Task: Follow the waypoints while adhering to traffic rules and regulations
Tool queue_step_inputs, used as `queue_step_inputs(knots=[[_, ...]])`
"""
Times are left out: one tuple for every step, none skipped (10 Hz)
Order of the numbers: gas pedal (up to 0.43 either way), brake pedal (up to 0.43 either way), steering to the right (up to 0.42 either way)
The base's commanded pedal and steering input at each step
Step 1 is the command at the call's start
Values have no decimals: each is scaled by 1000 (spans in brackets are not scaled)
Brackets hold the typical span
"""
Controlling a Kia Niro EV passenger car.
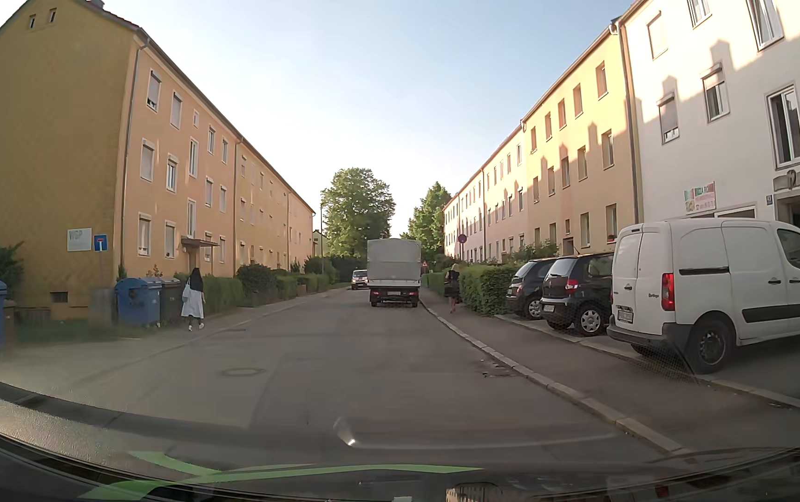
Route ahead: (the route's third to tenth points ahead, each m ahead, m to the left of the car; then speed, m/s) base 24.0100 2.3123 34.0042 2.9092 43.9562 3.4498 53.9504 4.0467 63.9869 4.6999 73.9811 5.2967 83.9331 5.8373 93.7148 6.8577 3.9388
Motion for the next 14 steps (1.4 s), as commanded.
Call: queue_step_inputs(knots=[[0,213,-9],[0,213,-30],[0,226,-43],[0,232,-55],[0,244,-70],[0,256,-84],[0,256,-90],[0,256,-90],[0,262,-90],[0,262,-88],[0,262,-86],[0,262,-85],[0,262,-81],[0,262,-75]])
